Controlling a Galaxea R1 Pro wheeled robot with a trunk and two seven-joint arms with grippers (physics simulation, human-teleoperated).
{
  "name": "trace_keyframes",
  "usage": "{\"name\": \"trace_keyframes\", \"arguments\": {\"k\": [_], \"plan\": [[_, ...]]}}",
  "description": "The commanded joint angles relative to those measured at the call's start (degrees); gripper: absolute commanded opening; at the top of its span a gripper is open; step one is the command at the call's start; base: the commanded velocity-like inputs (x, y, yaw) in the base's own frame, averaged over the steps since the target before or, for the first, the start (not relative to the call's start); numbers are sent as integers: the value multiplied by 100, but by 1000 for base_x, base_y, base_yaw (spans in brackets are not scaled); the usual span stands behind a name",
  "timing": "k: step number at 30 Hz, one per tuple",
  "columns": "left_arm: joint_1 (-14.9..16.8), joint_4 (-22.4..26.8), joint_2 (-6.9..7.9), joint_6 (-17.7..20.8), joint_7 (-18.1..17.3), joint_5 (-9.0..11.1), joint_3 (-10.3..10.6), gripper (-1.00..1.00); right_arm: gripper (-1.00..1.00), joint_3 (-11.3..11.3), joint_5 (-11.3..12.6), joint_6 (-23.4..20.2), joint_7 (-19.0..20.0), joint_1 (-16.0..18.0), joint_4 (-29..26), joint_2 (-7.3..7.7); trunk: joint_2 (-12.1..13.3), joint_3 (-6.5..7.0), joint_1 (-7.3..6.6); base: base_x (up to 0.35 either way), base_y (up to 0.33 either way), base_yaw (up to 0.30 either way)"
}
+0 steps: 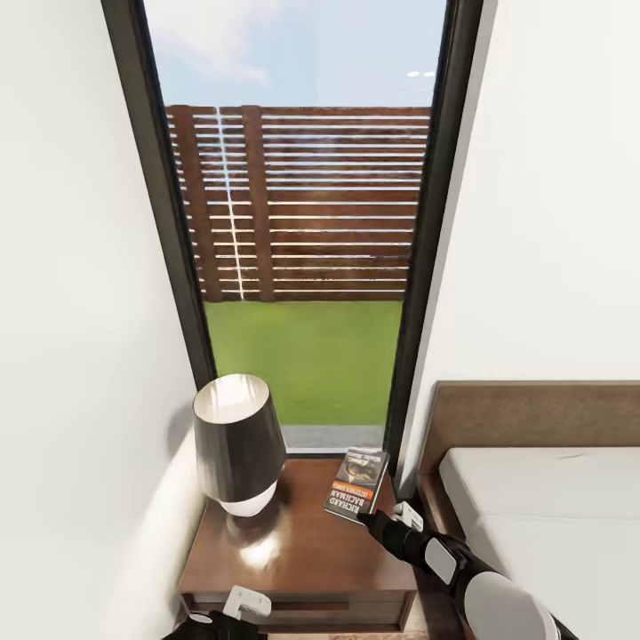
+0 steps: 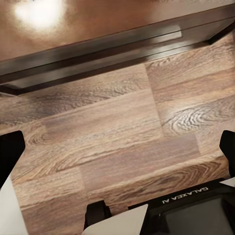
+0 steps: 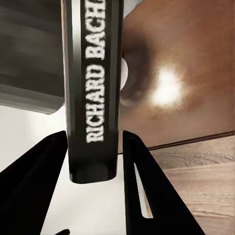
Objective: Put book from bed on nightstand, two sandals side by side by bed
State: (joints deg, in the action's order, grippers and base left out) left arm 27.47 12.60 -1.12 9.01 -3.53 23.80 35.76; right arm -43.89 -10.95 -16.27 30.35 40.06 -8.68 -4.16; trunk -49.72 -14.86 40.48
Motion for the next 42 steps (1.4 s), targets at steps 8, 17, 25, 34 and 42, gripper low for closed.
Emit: {"name": "trace_keyframes", "arguments": {"k": [8, 17, 25, 34, 42], "plan": [[4, 6, 5, -16, -7, 28, 18, 100, -100, -55, -47, -46, 24, 2, -16, -6, -328, -152, 177, 0, 0, 0], [4, 6, 4, -21, -7, 28, 18, 100, -100, -51, -47, -68, 20, 2, -12, -6, -689, -313, 375, 0, 0, 0], [4, 6, 6, -22, -7, 28, 19, 100, -100, -52, -47, -76, 16, 2, -11, -6, -1010, -457, 550, 0, 0, 0], [4, 6, 6, -26, -7, 28, 19, 100, -100, -49, -47, -83, -10, 2, -17, -5, -1371, -619, 748, 0, 0, 0], [4, 6, 6, -26, -7, 28, 19, 100, -100, -43, -40, -86, -159, 14, -31, 0, -1692, -762, 924, 0, 0, 0]]}}
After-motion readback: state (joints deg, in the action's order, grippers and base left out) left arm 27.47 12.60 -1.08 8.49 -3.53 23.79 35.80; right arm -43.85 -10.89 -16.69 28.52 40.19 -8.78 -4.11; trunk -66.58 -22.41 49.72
